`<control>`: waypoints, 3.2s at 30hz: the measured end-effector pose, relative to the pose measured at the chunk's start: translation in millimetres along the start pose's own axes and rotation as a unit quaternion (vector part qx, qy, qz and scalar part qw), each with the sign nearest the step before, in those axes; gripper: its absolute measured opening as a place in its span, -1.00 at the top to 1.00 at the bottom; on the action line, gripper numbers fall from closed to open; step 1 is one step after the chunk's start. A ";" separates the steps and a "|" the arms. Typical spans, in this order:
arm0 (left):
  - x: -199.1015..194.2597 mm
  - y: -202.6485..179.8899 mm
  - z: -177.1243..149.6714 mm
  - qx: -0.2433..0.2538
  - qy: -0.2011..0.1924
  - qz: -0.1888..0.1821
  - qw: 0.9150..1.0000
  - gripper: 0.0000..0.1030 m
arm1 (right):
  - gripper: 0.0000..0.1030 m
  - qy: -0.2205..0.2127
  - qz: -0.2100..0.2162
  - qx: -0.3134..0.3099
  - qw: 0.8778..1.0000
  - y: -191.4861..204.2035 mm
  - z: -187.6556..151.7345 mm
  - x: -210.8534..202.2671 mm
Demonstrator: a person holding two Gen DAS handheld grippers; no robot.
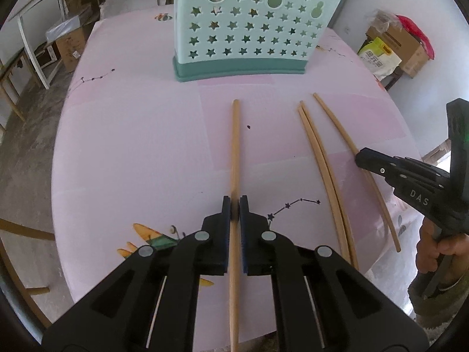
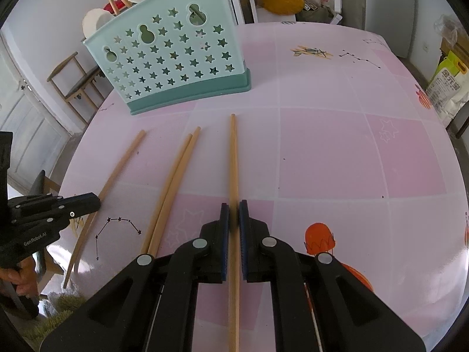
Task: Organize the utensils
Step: 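Hold both wooden chopsticks just above the table, steadying the grips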
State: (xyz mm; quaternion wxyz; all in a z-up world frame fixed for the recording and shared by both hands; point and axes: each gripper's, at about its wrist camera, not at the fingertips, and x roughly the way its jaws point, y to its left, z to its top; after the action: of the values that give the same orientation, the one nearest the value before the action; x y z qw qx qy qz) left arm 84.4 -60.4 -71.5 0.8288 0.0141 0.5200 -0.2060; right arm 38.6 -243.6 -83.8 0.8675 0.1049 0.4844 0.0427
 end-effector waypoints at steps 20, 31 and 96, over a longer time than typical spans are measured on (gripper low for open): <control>17.8 0.7 33.6 0.042 -0.029 0.065 0.997 0.90 | 0.86 0.009 0.003 -0.014 1.000 3.5 -0.1 -0.6; 14.7 -2.3 27.6 0.037 -0.027 0.072 0.996 0.90 | 0.77 0.033 -0.005 -0.033 0.999 7.1 10.6 4.0; 14.6 -10.7 29.2 0.054 -0.028 0.084 0.995 0.90 | 0.76 0.034 -0.032 -0.075 0.996 26.1 40.2 23.5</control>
State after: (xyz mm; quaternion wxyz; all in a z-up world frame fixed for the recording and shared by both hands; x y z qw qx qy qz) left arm 111.0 -81.9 -68.7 0.8555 0.0969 0.4815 -0.1641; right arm 85.8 -219.6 -77.1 0.8569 0.0230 0.5120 0.0549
